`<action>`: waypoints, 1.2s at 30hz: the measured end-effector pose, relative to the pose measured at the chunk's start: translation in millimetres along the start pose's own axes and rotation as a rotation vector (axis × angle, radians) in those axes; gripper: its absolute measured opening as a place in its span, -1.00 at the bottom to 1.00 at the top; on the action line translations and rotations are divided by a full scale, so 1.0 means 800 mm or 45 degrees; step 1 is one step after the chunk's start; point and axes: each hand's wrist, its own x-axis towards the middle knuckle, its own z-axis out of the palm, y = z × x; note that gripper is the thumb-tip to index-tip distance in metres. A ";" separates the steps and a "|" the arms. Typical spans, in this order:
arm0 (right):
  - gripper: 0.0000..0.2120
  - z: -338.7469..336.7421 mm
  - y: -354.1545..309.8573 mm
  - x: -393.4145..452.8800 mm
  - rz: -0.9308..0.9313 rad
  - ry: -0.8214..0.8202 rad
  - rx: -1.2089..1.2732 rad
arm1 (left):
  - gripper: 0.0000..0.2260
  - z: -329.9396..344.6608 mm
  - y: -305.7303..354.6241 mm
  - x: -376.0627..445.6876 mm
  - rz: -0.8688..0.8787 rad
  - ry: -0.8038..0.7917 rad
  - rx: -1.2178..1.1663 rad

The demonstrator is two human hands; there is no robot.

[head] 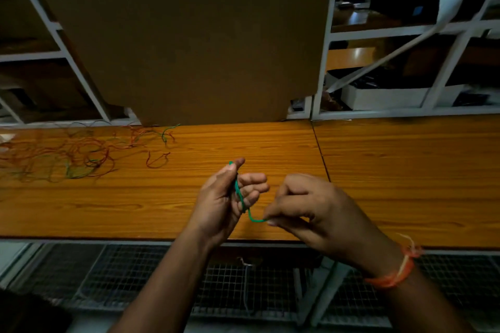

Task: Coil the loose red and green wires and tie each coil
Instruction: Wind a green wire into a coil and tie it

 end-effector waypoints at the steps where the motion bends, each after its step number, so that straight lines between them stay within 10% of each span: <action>1: -0.91 0.002 -0.002 0.008 -0.034 -0.010 -0.001 | -0.62 -0.001 0.000 0.001 0.001 -0.027 0.047; 13: -0.90 -0.020 0.015 0.053 0.181 -0.072 0.186 | -0.58 -0.050 0.028 0.005 0.066 -0.221 0.603; 25: -0.90 0.031 0.034 0.086 0.468 0.180 0.418 | -0.71 -0.067 0.017 -0.012 -0.442 -0.651 -0.276; 36: -0.94 0.082 0.028 0.065 1.001 0.329 1.280 | -0.73 -0.070 0.016 -0.011 -0.434 -0.431 -0.312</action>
